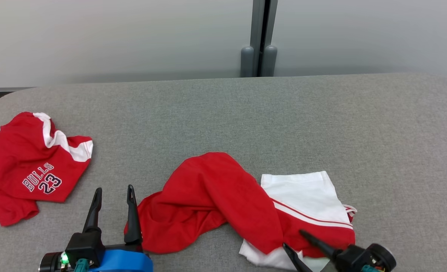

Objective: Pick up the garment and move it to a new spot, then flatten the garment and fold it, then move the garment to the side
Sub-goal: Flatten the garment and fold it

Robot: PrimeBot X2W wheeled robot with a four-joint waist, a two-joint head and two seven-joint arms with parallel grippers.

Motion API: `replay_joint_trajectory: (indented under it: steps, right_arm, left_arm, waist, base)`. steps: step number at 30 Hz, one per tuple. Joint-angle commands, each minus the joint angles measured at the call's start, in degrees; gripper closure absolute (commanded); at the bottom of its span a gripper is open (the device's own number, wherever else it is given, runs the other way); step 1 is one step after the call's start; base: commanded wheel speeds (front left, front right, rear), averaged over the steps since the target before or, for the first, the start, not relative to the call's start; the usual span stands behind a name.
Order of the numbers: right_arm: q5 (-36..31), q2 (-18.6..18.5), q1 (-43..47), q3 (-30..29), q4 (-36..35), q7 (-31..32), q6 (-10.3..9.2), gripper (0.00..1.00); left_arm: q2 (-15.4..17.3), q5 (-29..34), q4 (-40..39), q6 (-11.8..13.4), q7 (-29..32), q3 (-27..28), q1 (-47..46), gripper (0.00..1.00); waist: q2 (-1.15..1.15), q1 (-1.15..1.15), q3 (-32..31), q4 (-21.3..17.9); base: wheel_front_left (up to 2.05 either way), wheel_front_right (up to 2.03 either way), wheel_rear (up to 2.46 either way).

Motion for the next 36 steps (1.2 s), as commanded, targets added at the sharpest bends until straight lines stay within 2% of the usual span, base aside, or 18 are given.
replay_joint_trajectory:
  steps: [1, 6, 15, 26, 36]
  right_arm:
    - [-0.31, 0.30, 1.08, -1.84, -1.73, -0.18, 0.01, 0.00]
    - [-1.02, 0.65, 1.95, -8.29, -7.02, -0.18, 0.01, 0.00]
    - [-0.74, 0.36, 3.04, -15.72, -6.16, -0.18, 0.01, 0.00]
    - [1.85, 2.15, 8.32, -17.58, -3.24, -0.18, 0.01, 0.00]
    - [4.46, 3.21, 8.70, -17.62, -0.37, -0.18, 0.01, 0.00]
  left_arm:
    - [-0.01, 0.04, -0.10, -0.11, -0.03, 0.34, 0.24, 0.00]
    - [-0.01, 0.45, -0.13, -0.39, -0.02, 0.82, 0.21, 0.00]
    - [-0.01, 0.78, -0.26, -0.62, -0.03, 0.85, -0.21, 0.00]
    - [-0.01, 1.29, -0.36, -0.80, -0.03, 0.91, -0.35, 0.00]
    - [-0.01, 1.86, -0.15, -1.20, -0.03, 0.69, -1.26, 0.00]
  waist:
    - [0.01, 0.00, -0.11, -0.32]
    - [0.01, 0.00, -0.40, -1.06]
    - [0.01, 0.00, -0.49, -1.41]
    - [0.01, 0.00, 0.24, -1.32]
    - [0.01, 0.00, 1.19, -1.22]
  base:
    - [0.00, 0.00, 0.00]
    - [0.00, 0.00, 0.00]
    - [0.00, 0.00, 0.00]
    - [0.00, 0.00, 0.00]
    - [0.00, 0.00, 0.00]
